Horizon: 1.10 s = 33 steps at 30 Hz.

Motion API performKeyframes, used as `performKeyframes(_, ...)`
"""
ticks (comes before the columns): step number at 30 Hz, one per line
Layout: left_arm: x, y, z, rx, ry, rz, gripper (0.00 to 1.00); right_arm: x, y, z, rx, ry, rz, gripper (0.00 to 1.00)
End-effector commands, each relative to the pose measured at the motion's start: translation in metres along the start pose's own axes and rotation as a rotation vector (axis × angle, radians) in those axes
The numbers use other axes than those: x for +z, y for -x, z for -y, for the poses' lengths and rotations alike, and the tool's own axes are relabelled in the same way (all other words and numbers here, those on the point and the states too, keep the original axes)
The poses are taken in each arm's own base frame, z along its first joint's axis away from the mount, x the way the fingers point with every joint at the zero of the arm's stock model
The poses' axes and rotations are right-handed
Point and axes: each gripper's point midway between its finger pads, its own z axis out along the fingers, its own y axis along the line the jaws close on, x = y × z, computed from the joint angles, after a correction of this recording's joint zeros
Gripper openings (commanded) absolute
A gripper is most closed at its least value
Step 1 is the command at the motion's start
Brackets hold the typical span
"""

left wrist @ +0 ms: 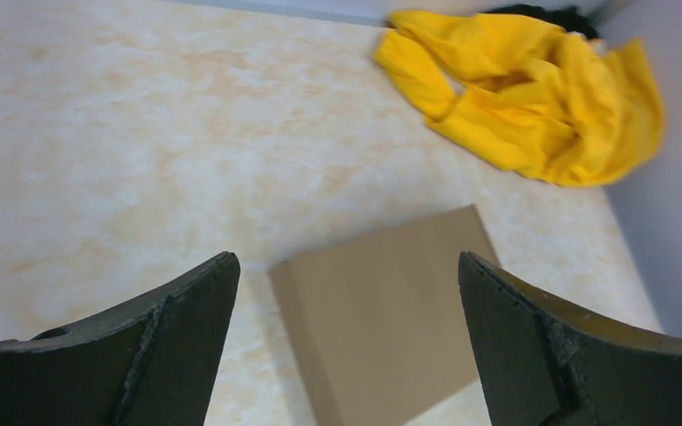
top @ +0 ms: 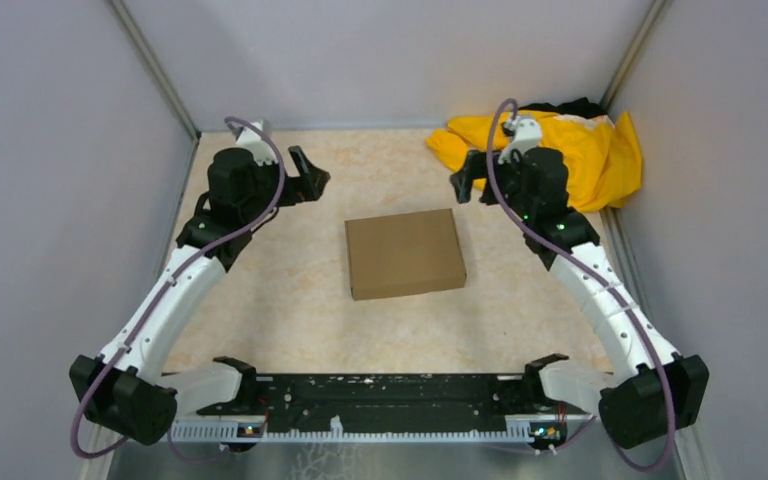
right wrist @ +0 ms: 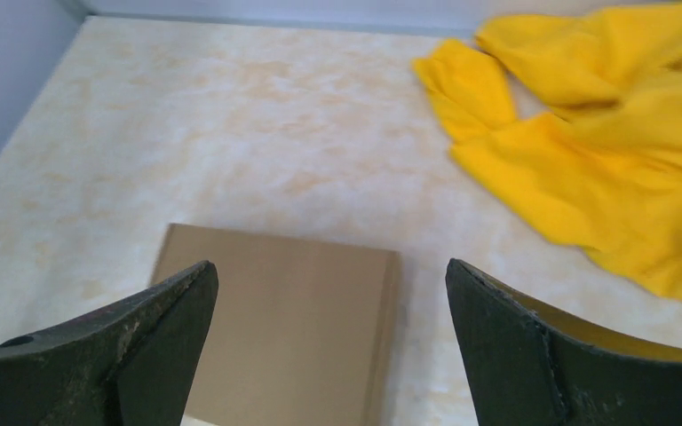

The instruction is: Fold the paper box

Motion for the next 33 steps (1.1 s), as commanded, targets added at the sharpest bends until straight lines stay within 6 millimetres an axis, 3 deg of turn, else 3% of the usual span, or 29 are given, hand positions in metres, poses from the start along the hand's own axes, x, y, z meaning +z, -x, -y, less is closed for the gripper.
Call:
performKeyframes(1, -0.018, 0.007, -0.067, 0.028, 0.229, 0.12, 0.99, -0.02, -0.003, 0.068, 0.042, -0.167, 0.102, 0.99)
performKeyframes(4, -0.042, -0.01, -0.103, 0.004, 0.355, 0.21, 0.99, -0.048, -0.033, 0.111, 0.028, -0.342, 0.18, 0.99)
performKeyframes(5, -0.049, -0.015, -0.111, 0.003, 0.375, 0.246, 0.99, -0.056, -0.043, 0.119, 0.01, -0.38, 0.212, 0.99)
performKeyframes(6, -0.054, -0.022, -0.117, 0.013, 0.384, 0.277, 0.99, -0.07, -0.039, 0.121, -0.016, -0.404, 0.298, 0.99)
performKeyframes(9, -0.056, -0.046, -0.128, 0.1, 0.371, 0.286, 0.99, -0.091, -0.069, 0.139, -0.028, -0.5, 0.387, 0.99)
performKeyframes(13, -0.047, -0.064, -0.145, 0.255, 0.381, 0.298, 0.99, -0.102, -0.099, 0.158, -0.042, -0.592, 0.462, 0.99)
performKeyframes(21, -0.029, -0.093, -0.187, 0.391, 0.45, 0.306, 0.99, -0.083, -0.143, 0.186, -0.064, -0.686, 0.443, 0.99)
performKeyframes(24, -0.013, -0.109, -0.2, 0.441, 0.446, 0.234, 0.99, -0.073, -0.148, 0.192, -0.082, -0.695, 0.435, 0.99)
performKeyframes(28, 0.0, -0.122, -0.213, 0.381, 0.427, 0.219, 0.99, -0.063, -0.146, 0.197, -0.101, -0.702, 0.427, 0.99)
performKeyframes(33, 0.01, -0.127, -0.224, 0.365, 0.405, 0.215, 0.99, -0.053, -0.148, 0.203, -0.099, -0.714, 0.433, 0.99)
